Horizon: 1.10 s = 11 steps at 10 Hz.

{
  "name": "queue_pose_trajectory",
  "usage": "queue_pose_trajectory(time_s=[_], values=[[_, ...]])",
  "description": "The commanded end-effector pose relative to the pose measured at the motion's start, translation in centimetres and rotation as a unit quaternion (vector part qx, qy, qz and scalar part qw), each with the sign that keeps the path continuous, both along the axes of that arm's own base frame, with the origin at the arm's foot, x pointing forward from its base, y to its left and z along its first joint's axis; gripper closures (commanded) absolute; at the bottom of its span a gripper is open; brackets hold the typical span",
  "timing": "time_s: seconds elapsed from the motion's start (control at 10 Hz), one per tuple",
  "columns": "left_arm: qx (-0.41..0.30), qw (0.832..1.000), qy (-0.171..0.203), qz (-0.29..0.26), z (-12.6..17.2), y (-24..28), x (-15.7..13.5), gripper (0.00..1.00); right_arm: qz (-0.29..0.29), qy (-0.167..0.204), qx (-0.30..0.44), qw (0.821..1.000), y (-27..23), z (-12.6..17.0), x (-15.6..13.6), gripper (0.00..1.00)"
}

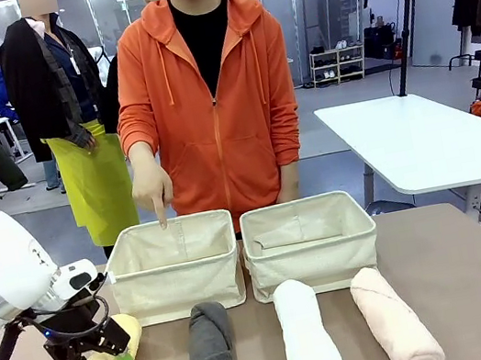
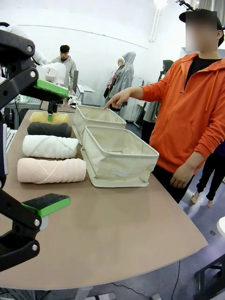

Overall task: Divide the towels into two baskets.
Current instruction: Pick up one hotel-folded towel and place it in the Fabric basket indicated by the person.

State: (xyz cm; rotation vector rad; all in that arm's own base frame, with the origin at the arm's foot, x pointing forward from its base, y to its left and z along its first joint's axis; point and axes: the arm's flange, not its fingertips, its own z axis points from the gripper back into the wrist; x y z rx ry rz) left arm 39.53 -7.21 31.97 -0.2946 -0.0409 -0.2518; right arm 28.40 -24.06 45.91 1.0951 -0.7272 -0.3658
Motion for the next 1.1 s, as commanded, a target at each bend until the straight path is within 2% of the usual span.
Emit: queue_pose_trajectory(time_s=[0.0, 0.8, 1.0], values=[[0.013, 1.000, 0.008, 0.008, -0.55, -0.15, 1.21, 0.08, 0.001, -0.014, 0.000, 1.000, 0.00, -0.06, -0.16, 0.00], [0.010, 1.000, 0.015, -0.008, -0.37, -0.22, 0.99, 0.85, 0.001, -0.014, 0.000, 1.000, 0.00, -0.06, -0.16, 0.00], [-0.001, 1.000, 0.020, -0.012, -0.54, -0.16, 1.22, 0.85, 0.001, -0.014, 0.000, 1.000, 0.00, -0.06, -0.16, 0.00]])
